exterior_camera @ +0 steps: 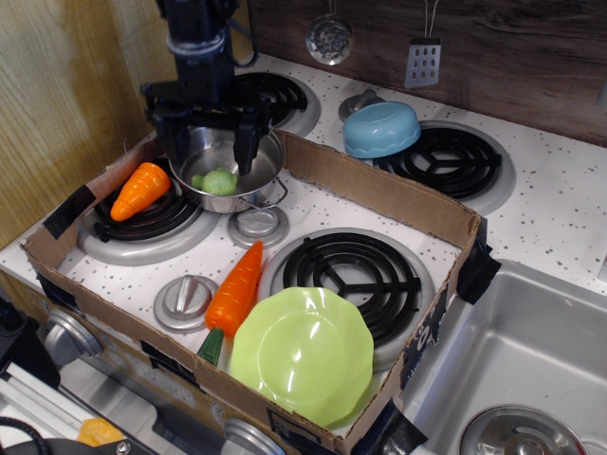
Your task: Take broccoli out of pan
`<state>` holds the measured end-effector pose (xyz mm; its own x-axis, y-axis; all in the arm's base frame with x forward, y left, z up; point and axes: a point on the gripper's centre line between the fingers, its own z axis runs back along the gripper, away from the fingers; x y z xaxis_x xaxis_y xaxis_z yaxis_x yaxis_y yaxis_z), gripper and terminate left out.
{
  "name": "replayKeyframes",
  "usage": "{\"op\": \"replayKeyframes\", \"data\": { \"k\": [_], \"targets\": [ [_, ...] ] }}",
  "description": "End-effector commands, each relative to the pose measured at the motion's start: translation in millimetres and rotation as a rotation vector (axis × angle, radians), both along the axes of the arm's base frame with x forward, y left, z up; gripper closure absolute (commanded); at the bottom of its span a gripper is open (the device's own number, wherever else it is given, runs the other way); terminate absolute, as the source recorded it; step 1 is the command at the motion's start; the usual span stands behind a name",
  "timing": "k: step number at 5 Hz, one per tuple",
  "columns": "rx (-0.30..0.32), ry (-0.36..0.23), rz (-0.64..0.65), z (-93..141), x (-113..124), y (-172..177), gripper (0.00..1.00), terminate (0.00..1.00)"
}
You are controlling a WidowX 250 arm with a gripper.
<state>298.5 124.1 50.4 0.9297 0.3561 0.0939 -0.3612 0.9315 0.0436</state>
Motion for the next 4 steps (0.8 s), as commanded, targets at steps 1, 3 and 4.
{"op": "replayKeyframes", "data": {
  "k": [1, 3, 4],
  "targets": [
    [0.009, -0.037, -0.021, 5, 6, 7, 0.00, 0.00],
    [0.007, -0.071, -0.033, -12, 4, 7, 0.00, 0.00],
    [0.000, -0.088, -0.060, -18, 4, 6, 0.00, 0.00]
  ]
}}
